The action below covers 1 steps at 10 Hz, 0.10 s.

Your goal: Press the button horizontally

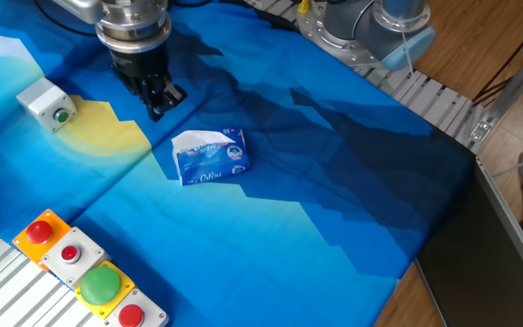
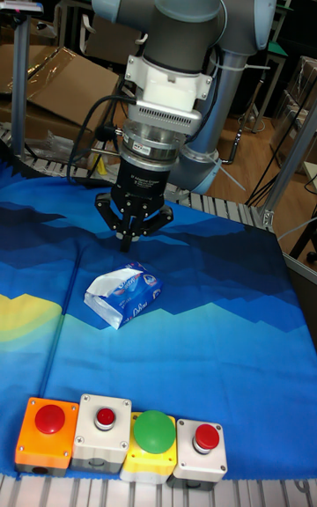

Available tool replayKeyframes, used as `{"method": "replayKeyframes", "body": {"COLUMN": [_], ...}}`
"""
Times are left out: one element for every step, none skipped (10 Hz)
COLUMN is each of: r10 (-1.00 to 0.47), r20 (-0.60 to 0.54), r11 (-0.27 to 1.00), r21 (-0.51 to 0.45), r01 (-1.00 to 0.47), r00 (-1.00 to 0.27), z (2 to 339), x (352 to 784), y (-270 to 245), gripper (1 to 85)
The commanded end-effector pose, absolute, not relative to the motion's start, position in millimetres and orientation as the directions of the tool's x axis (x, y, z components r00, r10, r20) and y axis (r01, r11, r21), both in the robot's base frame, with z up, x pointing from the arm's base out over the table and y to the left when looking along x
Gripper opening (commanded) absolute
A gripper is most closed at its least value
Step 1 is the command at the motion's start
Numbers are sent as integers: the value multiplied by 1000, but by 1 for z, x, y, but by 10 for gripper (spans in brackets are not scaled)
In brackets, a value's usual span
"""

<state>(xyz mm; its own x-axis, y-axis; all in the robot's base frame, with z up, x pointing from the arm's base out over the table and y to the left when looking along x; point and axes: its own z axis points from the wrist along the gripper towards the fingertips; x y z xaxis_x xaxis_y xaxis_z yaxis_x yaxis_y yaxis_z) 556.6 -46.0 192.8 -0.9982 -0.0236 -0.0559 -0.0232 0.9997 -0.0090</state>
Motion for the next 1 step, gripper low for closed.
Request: {"method": "replayKeyframes", "body": {"r10": [-21], "r20": [-62], "r11": [1000], "r21": [0], "r01": [-21], "r00": [-998], "z": [191], "x": [558], "y": [-45], "gripper": [10]}}
